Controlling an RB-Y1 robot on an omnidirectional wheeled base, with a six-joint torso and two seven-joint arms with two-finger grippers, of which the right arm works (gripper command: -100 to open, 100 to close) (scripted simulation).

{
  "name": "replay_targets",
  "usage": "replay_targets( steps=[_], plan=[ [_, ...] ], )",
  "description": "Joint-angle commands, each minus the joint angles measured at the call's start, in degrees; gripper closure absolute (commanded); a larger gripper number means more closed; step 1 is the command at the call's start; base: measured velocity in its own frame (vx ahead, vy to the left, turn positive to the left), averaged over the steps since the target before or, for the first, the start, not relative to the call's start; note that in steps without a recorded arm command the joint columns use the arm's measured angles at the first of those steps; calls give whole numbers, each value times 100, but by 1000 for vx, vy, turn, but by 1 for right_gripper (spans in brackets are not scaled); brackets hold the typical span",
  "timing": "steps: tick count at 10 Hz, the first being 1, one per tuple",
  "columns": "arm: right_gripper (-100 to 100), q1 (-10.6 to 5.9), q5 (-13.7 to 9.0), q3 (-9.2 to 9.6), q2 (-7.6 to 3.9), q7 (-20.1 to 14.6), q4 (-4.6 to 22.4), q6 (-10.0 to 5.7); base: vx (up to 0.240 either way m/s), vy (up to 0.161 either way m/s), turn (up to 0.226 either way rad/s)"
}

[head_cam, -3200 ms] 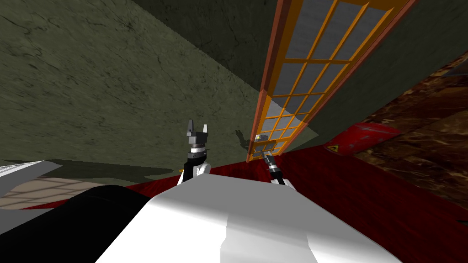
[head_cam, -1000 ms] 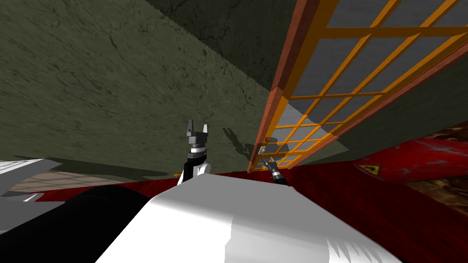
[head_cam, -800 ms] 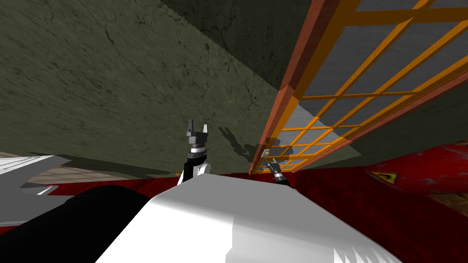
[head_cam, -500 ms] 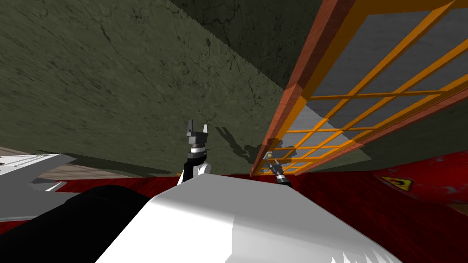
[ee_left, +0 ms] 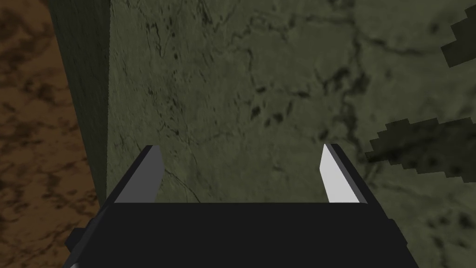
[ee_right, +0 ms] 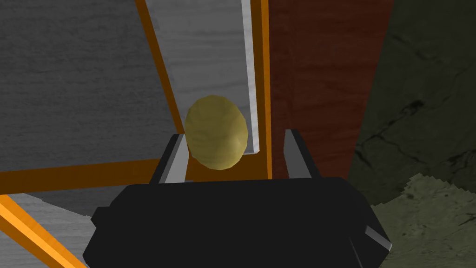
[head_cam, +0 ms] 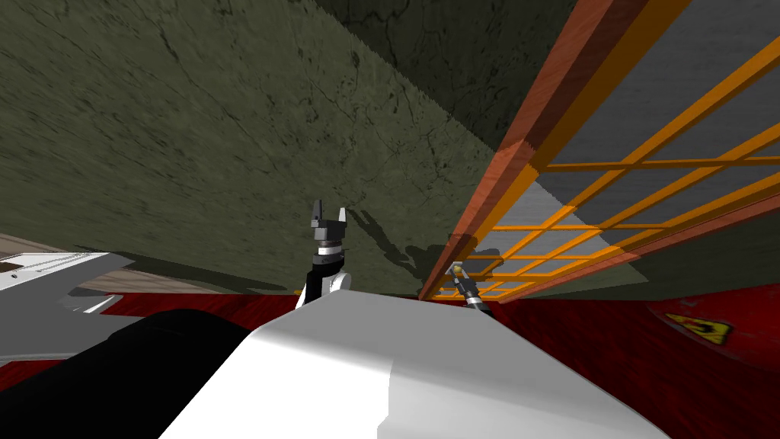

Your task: Pull the door open

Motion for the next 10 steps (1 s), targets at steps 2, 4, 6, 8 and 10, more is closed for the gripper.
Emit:
replay_targets(
  steps=[2,4,6,8,10],
  plan=[
    [100,-15,-1,-1,0,7,3,10,-4,-17,-6],
    [100,-15,-1,-1,0,7,3,10,-2,-1,5],
    [100,-12,-79,4,-23,-208,-12,24,-12,-7,20],
    [100,-12,-132,22,-22,-374,-21,36,-31,-17,50],
    [100,-12,-217,51,-21,-633,-36,55,-31,-19,57]
  ],
)
